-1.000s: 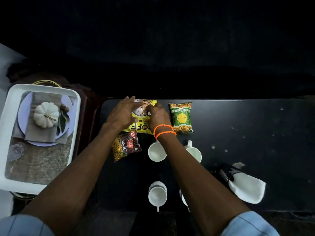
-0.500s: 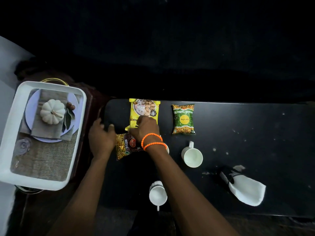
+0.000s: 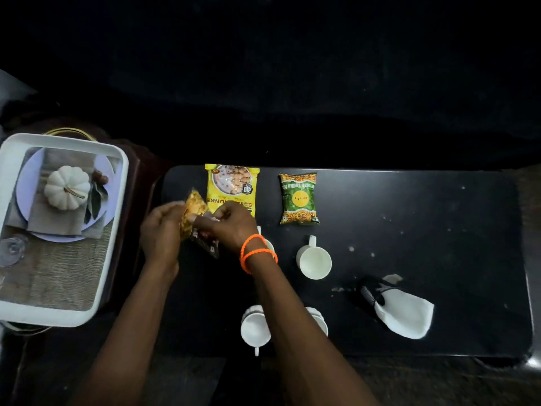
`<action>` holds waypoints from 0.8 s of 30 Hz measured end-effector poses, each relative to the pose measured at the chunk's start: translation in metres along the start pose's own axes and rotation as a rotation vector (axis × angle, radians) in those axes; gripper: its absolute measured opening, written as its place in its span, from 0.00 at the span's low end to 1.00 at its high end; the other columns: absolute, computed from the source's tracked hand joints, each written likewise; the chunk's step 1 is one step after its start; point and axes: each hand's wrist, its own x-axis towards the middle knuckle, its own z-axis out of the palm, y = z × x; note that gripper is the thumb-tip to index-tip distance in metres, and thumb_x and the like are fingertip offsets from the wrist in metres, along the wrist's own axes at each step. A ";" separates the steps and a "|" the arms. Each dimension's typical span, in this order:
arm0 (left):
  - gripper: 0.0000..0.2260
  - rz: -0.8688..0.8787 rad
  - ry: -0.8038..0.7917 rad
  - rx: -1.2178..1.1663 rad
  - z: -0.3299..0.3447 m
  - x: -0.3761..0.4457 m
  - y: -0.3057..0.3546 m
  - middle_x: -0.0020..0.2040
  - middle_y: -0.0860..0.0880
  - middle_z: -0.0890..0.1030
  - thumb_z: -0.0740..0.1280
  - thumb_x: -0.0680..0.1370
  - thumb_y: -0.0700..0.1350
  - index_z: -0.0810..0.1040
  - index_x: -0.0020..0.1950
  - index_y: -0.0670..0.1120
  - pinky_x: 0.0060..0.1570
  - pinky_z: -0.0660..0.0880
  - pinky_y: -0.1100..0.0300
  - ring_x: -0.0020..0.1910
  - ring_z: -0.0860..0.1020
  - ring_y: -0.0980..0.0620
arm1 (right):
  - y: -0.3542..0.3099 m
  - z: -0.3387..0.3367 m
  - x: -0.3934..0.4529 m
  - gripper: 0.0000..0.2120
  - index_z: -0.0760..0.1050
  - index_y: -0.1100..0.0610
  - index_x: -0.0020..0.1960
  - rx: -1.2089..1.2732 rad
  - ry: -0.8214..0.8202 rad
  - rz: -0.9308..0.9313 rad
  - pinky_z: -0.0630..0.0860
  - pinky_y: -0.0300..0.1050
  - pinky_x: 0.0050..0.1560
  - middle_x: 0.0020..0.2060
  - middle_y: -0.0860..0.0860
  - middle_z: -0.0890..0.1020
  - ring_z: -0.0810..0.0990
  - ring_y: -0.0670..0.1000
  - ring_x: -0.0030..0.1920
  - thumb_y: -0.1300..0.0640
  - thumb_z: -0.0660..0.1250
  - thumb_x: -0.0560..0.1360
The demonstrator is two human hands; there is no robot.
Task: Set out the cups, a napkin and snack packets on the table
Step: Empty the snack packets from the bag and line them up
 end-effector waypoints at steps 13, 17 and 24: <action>0.13 0.439 -0.582 0.198 0.198 -0.067 0.061 0.57 0.49 0.85 0.74 0.78 0.38 0.84 0.62 0.46 0.60 0.80 0.57 0.59 0.82 0.53 | 0.030 -0.225 -0.037 0.21 0.74 0.60 0.56 0.712 0.650 -0.088 0.85 0.58 0.43 0.46 0.61 0.83 0.84 0.58 0.40 0.63 0.81 0.69; 0.13 0.536 -0.582 0.430 0.225 -0.075 0.044 0.54 0.51 0.85 0.71 0.78 0.36 0.86 0.59 0.48 0.55 0.78 0.61 0.53 0.81 0.57 | 0.072 -0.259 -0.025 0.18 0.76 0.63 0.53 0.605 0.687 0.053 0.85 0.56 0.50 0.50 0.64 0.84 0.85 0.59 0.44 0.60 0.80 0.70; 0.22 0.889 -0.795 0.920 0.264 -0.080 0.015 0.75 0.45 0.74 0.72 0.80 0.42 0.77 0.74 0.51 0.73 0.68 0.51 0.74 0.70 0.45 | 0.089 -0.263 -0.023 0.34 0.75 0.52 0.71 -0.099 0.701 0.002 0.77 0.57 0.67 0.66 0.59 0.79 0.79 0.60 0.65 0.56 0.82 0.68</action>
